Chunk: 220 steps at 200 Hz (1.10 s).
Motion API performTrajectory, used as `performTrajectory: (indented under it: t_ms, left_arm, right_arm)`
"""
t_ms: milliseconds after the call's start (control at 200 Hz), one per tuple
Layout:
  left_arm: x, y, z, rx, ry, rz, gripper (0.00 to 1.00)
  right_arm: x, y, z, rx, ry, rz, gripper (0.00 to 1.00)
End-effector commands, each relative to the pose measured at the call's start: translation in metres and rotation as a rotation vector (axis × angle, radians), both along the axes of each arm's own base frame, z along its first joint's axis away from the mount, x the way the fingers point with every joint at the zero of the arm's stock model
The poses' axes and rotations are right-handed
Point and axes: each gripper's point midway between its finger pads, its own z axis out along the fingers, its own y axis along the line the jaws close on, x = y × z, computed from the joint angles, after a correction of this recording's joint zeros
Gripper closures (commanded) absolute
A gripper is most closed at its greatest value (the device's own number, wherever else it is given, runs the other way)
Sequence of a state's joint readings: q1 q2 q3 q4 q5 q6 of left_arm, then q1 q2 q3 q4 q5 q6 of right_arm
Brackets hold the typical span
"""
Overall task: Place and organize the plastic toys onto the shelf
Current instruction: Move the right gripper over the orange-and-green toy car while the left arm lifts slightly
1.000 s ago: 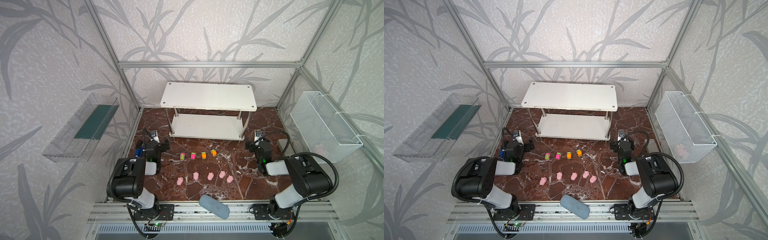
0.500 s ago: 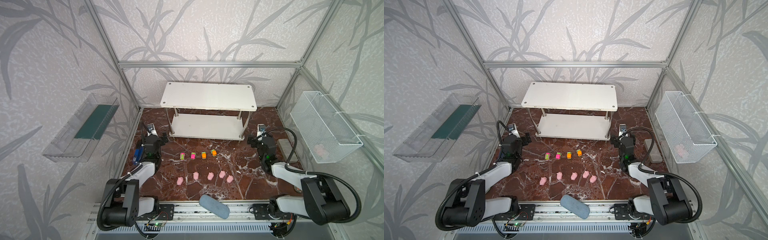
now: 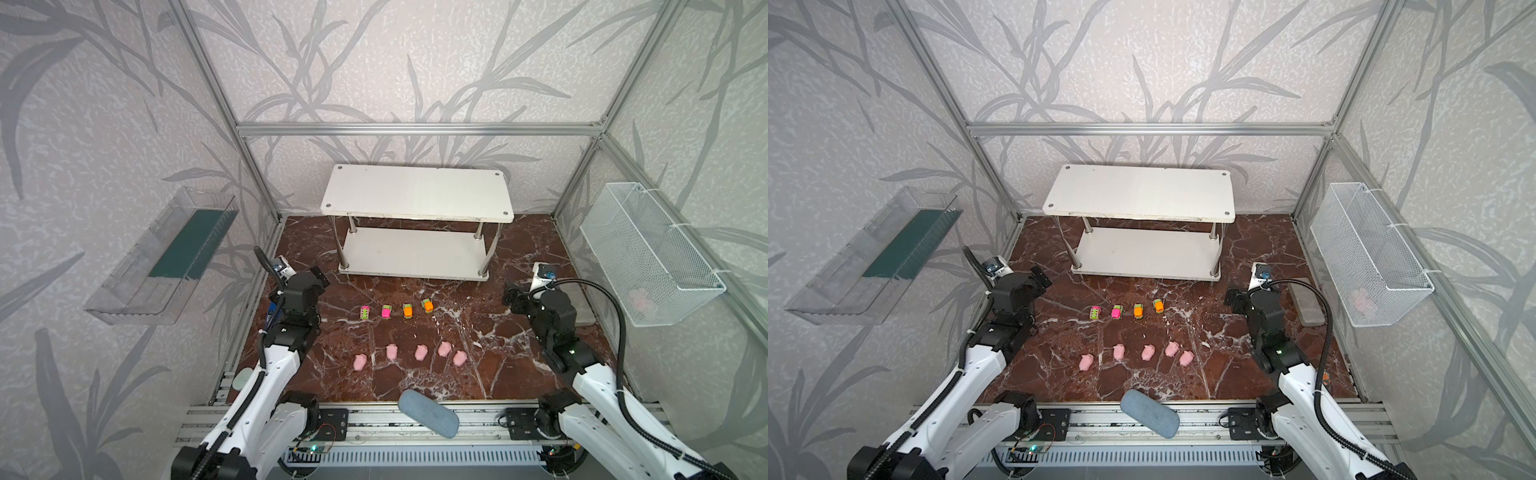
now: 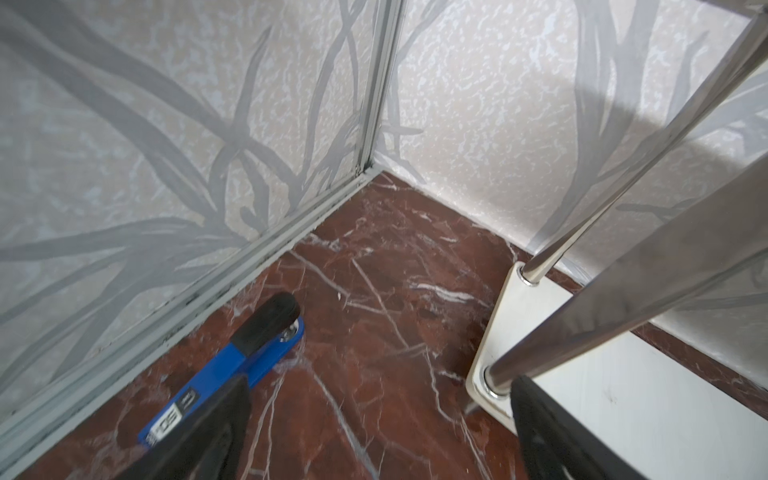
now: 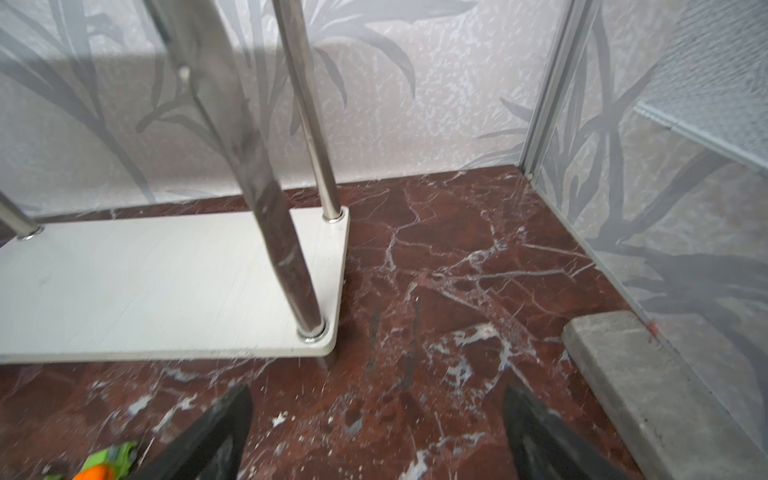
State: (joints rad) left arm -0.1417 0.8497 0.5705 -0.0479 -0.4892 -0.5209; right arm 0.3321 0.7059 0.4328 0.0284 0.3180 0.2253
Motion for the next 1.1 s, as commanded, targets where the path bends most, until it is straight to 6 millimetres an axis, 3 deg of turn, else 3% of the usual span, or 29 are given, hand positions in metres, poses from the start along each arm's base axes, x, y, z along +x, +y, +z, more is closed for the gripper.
performTrajectory:
  t_ms: [0,135,330,440,580,760,890,1095]
  left_arm:
    - [-0.03,-0.001,-0.019,-0.107,0.091,0.027,0.05]
    - [-0.048,-0.013,-0.023,-0.18,0.111,-0.03,0.05]
    - [-0.06,-0.016,-0.025,-0.181,0.102,-0.069,0.05]
    - [-0.059,-0.02,-0.033,-0.208,0.093,-0.081,0.05]
    - [-0.052,-0.029,-0.042,-0.238,0.101,-0.119,0.05]
    - [-0.049,-0.031,-0.045,-0.25,0.102,-0.122,0.05]
    - [-0.051,-0.027,-0.038,-0.239,0.066,-0.11,0.05]
    - [-0.052,-0.028,-0.037,-0.229,0.064,-0.118,0.05]
  right_arm:
    - [-0.021,0.01,-0.014,0.043,0.109,0.034,0.07]
    - [-0.035,0.039,-0.026,0.064,0.166,0.125,0.07]
    - [-0.047,0.115,-0.045,0.051,0.228,0.332,0.07]
    - [-0.045,0.163,-0.047,0.033,0.253,0.445,0.07]
    - [-0.035,0.214,-0.051,-0.005,0.277,0.562,0.17]
    - [-0.027,0.258,-0.065,0.008,0.329,0.679,0.24]
    - [-0.021,0.271,-0.081,0.02,0.376,0.681,0.26]
    - [-0.015,0.264,-0.102,0.005,0.404,0.609,0.29]
